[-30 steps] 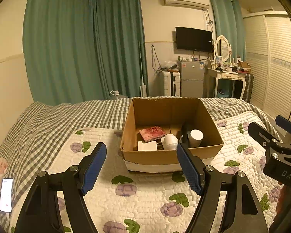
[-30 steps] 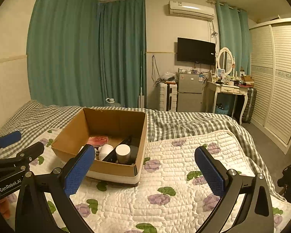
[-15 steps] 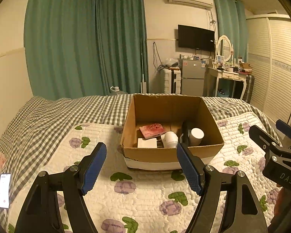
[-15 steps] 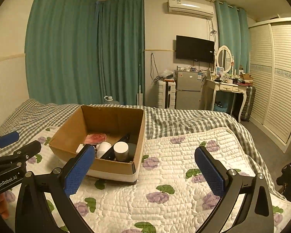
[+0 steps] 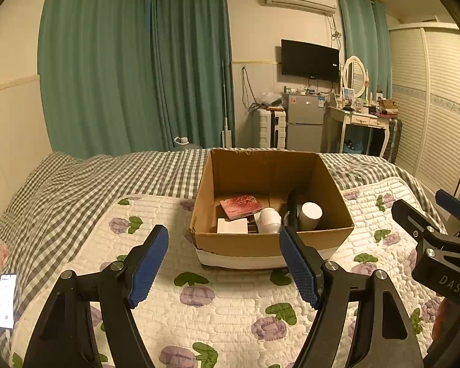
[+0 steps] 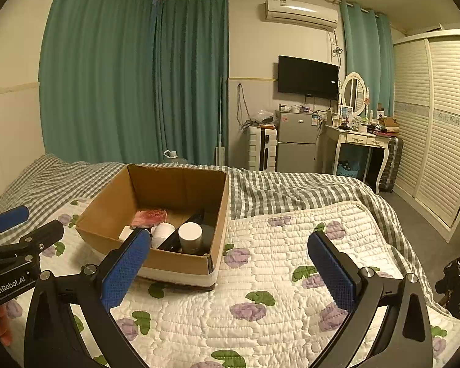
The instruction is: Organize rigid objects
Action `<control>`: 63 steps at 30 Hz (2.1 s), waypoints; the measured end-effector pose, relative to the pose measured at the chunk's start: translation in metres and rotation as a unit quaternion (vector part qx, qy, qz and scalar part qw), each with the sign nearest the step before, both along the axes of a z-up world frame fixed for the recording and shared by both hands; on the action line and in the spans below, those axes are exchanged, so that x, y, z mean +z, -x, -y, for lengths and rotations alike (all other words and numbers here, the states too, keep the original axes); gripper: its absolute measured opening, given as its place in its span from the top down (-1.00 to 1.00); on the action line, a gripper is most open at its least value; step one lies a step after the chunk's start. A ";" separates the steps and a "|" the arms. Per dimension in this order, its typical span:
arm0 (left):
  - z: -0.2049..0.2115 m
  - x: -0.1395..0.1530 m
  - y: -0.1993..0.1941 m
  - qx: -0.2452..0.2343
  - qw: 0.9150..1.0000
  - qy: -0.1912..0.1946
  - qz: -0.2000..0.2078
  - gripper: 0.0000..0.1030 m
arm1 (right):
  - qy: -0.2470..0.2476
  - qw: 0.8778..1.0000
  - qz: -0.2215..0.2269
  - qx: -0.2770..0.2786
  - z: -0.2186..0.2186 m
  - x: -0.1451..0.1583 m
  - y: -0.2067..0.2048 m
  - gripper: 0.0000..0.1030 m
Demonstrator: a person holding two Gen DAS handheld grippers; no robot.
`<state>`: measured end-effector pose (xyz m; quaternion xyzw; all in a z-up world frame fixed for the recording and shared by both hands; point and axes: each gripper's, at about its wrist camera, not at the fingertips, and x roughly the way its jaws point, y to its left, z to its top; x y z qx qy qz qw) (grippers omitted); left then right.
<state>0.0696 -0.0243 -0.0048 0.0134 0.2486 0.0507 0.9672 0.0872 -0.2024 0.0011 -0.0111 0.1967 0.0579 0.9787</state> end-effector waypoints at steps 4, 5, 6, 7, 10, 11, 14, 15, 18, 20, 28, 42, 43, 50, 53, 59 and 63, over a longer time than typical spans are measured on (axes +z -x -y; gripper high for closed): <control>0.000 -0.001 0.000 -0.001 1.000 0.000 -0.001 -0.51 | 0.000 1.000 0.000 -0.001 0.000 0.000 0.000 -0.99; 0.000 0.000 0.000 -0.001 1.000 0.000 0.000 -0.51 | 0.000 1.000 0.001 -0.002 0.000 0.000 0.000 -0.99; 0.000 -0.001 0.000 -0.001 1.000 0.000 0.000 -0.51 | 0.000 1.000 0.000 -0.002 0.000 0.000 0.000 -0.99; 0.000 -0.001 0.000 -0.001 1.000 0.001 -0.001 -0.51 | 0.000 1.000 0.000 -0.002 0.000 0.000 0.000 -0.99; 0.000 -0.001 0.000 -0.002 1.000 0.000 -0.002 -0.51 | 0.001 1.000 0.001 -0.002 0.000 0.000 0.000 -0.99; 0.000 -0.002 0.000 -0.002 1.000 0.000 -0.002 -0.51 | 0.001 1.000 0.000 -0.002 0.000 0.000 0.000 -0.99; 0.000 -0.001 0.000 -0.003 1.000 0.001 -0.001 -0.51 | 0.002 1.000 -0.001 -0.003 0.000 0.000 0.000 -0.99; 0.000 -0.001 0.000 -0.003 1.000 0.001 -0.001 -0.51 | 0.003 1.000 -0.002 -0.003 0.000 0.000 0.000 -0.99; 0.000 -0.001 0.000 -0.002 1.000 0.001 -0.001 -0.51 | 0.002 1.000 -0.002 -0.004 0.000 0.000 -0.001 -0.99; -0.001 -0.002 0.000 -0.002 1.000 0.002 -0.001 -0.51 | 0.002 1.000 -0.002 -0.004 0.000 0.000 -0.001 -0.99; -0.001 -0.002 0.000 -0.002 1.000 0.001 -0.002 -0.51 | 0.002 1.000 -0.003 -0.003 0.000 0.000 0.000 -0.99; -0.001 -0.001 -0.001 -0.003 1.000 0.002 -0.001 -0.51 | 0.003 1.000 -0.006 -0.004 -0.001 -0.001 -0.001 -0.99; -0.001 -0.001 -0.001 -0.003 1.000 0.002 -0.002 -0.51 | 0.003 1.000 -0.006 -0.004 -0.001 -0.001 -0.001 -0.99; -0.001 -0.002 0.000 -0.003 1.000 0.001 -0.002 -0.51 | 0.005 1.000 -0.007 -0.003 -0.002 -0.002 -0.001 -0.99; -0.001 -0.002 0.000 -0.003 1.000 0.002 -0.002 -0.51 | 0.005 1.000 -0.008 -0.003 -0.002 -0.003 -0.001 -0.99; 0.000 -0.002 0.000 -0.003 1.000 0.001 -0.002 -0.51 | 0.005 1.000 -0.009 -0.003 -0.002 -0.004 -0.001 -0.99; 0.000 -0.002 0.000 -0.002 1.000 0.001 -0.002 -0.51 | 0.006 1.000 -0.010 -0.002 -0.003 -0.005 -0.001 -0.99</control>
